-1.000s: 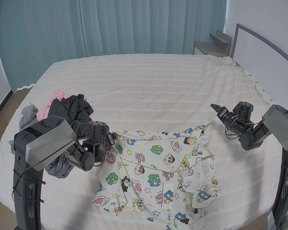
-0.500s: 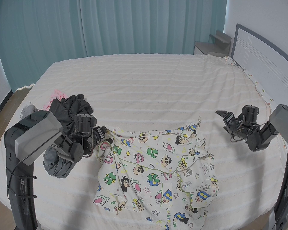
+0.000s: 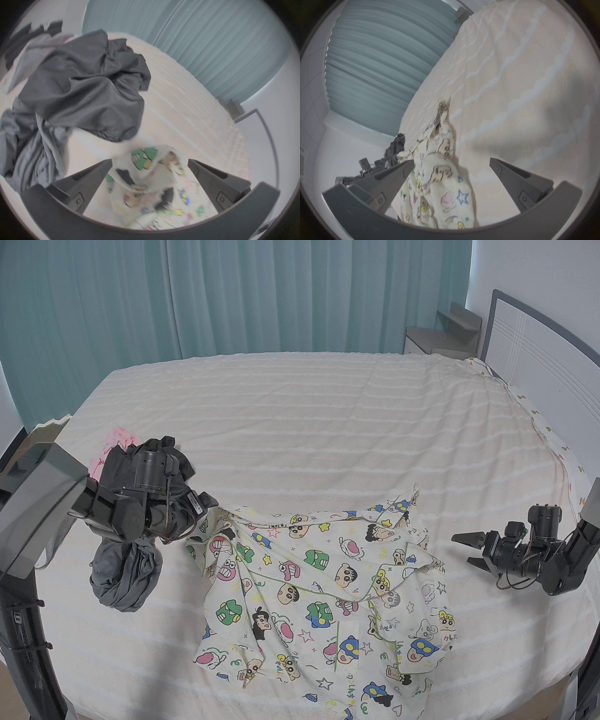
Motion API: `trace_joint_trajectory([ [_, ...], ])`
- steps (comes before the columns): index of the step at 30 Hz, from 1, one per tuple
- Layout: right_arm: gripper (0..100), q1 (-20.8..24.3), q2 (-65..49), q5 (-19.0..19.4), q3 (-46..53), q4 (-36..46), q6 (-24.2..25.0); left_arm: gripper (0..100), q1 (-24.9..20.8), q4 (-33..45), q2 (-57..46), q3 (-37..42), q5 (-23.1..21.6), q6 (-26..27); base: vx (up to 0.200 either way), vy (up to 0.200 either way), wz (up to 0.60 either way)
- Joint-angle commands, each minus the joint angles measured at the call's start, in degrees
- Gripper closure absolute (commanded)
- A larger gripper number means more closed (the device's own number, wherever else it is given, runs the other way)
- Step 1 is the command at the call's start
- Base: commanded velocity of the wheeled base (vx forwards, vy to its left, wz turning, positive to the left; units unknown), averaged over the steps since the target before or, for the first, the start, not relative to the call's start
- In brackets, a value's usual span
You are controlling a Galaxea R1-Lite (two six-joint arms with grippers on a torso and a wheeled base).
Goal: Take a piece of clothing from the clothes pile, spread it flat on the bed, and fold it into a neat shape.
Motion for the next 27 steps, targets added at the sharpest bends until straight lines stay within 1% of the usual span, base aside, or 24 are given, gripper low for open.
trace_joint_trajectory([
  [1, 0, -1.45, -0.4, 7.37, 9.47, -6.89, -2.85, 0, 4.96, 5.55, -10.64, 1.37, -10.53, -9.85, 0.0, 0.0, 0.0],
  [2, 0, -1.45, 0.13, 8.25, 10.17, -8.3, -2.85, 0, 5.22, 5.64, -12.13, 3.04, -11.06, -10.9, 0.0, 0.0, 0.0],
  [3, 0, -1.45, 0.13, 8.25, 10.17, -8.3, -2.85, 0, 5.22, 5.64, -12.13, 3.04, -11.06, -10.9, 0.0, 0.0, 0.0],
  [5, 0, -1.54, 2.24, 10.89, 12.46, -12.43, -2.85, 0, 5.75, 4.67, -17.67, 11.21, -12.37, -12.13, 0.0, 0.0, 0.0],
  [7, 0, -1.54, 2.24, 10.89, 12.46, -12.43, -2.85, 0, 5.75, 4.67, -17.67, 11.21, -12.37, -12.13, 0.0, 0.0, 0.0],
  [8, 0, -1.19, 4.26, 12.65, 14.21, -16.12, -2.94, 0, 6.01, 0.8, -23.91, 19.65, -14.57, -14.07, 0.0, 0.0, 0.0],
  [10, 0, -0.48, 5.76, 12.73, 14.83, -19.46, -2.77, 0, 6.36, -5.44, -29.54, 27.47, -17.65, -17.06, 0.0, 0.0, 0.0],
  [12, 0, 0.22, 6.99, 12.56, 15.36, -21.48, -2.68, 0, 6.36, -10.45, -33.23, 33.18, -19.05, -18.73, 0.0, 0.0, 0.0],
  [15, 0, 1.1, 7.95, 12.47, 16.06, -23.33, -2.77, 0, 5.92, -16.25, -37.01, 39.33, -18.97, -21.45, 0.0, 0.0, 0.0],
  [17, 0, 2.94, 8.13, 12.12, 16.32, -23.59, -2.77, 0, 5.84, -18.18, -37.62, 39.95, -18.88, -24.44, 0.0, 0.0, 0.0],
  [19, 0, 4.26, 8.31, 10.8, 15.97, -23.77, -2.59, 0, 5.84, -18.88, -37.8, 39.51, -18.18, -26.55, 0.0, 0.0, 0.0],
  [20, 0, 4.44, 8.31, 10.27, 15.8, -23.86, -2.59, 0, 5.92, -18.88, -37.8, 39.51, -18.0, -26.9, 0.0, 0.0, 0.0],
  [21, 0, 5.23, 8.48, 8.6, 15.71, -23.77, -2.59, 0, 5.92, -18.88, -37.71, 39.6, -17.47, -27.25, 0.0, 0.0, 0.0],
  [22, 0, 5.58, 8.48, 8.25, 15.8, -23.77, -2.59, 0, 5.92, -18.97, -37.62, 39.69, -17.47, -27.16, 0.0, 0.0, 0.0],
  [24, 0, 7.87, 9.27, 7.2, 15.97, -23.86, -2.5, 0, 6.01, -18.97, -37.27, 39.86, -17.47, -27.16, 0.0, 0.0, 0.0],
  [27, 0, 8.31, 10.42, 5.35, 15.62, -24.03, -2.94, 0, 6.01, -18.97, -36.83, 39.95, -17.38, -27.07, 0.0, 0.0, 0.0],
])
